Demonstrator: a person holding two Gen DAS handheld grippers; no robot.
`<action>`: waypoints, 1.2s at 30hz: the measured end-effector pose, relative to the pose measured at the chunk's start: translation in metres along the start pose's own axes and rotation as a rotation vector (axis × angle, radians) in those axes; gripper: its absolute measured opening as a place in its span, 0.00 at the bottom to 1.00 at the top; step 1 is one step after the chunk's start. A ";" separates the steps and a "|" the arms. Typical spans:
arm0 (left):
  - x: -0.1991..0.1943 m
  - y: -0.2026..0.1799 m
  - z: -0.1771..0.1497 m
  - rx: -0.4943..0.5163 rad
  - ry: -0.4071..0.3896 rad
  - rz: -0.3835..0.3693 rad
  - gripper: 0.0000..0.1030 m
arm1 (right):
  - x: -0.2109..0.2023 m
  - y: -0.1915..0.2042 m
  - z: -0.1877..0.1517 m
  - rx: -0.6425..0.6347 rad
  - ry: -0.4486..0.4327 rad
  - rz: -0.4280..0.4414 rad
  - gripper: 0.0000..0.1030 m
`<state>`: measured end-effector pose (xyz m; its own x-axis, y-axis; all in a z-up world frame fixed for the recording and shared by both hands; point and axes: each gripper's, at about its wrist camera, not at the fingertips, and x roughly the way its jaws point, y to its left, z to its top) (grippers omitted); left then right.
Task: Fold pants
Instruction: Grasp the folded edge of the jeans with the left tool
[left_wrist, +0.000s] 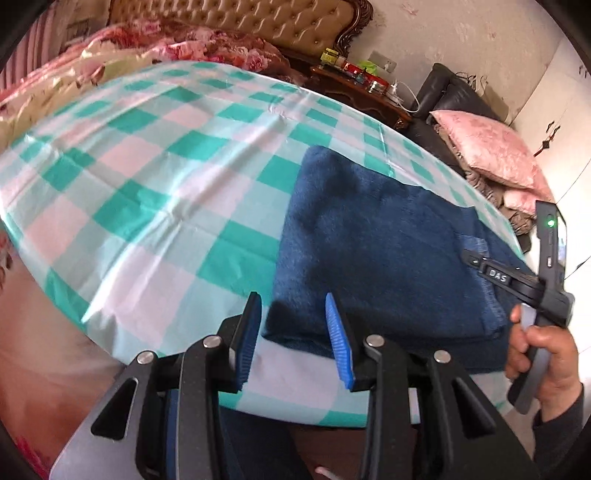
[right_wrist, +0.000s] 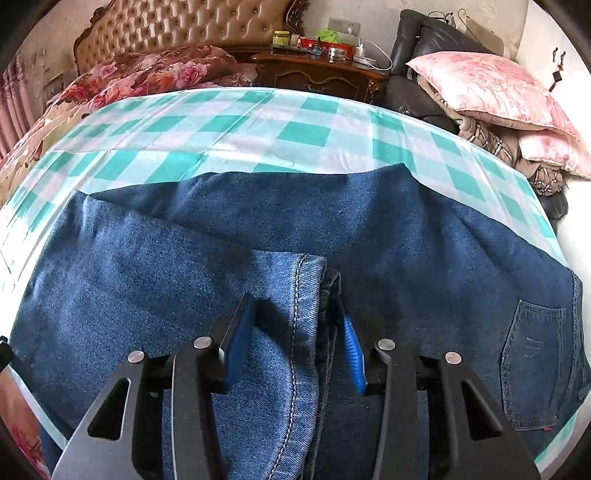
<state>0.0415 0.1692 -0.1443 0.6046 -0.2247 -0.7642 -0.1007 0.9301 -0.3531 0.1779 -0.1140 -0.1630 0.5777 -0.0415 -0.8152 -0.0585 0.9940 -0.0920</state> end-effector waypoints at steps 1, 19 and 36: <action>0.000 0.000 -0.001 -0.002 0.002 -0.007 0.35 | 0.000 -0.001 0.000 0.003 0.002 0.003 0.41; 0.007 0.019 -0.003 -0.094 0.014 -0.111 0.41 | 0.000 -0.001 -0.001 0.003 0.000 0.004 0.43; 0.014 0.026 -0.003 -0.160 0.052 -0.176 0.32 | 0.001 -0.001 -0.001 -0.008 -0.006 -0.019 0.48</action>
<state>0.0453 0.1897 -0.1661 0.5827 -0.3978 -0.7087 -0.1236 0.8185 -0.5611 0.1776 -0.1147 -0.1639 0.5840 -0.0593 -0.8096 -0.0539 0.9923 -0.1116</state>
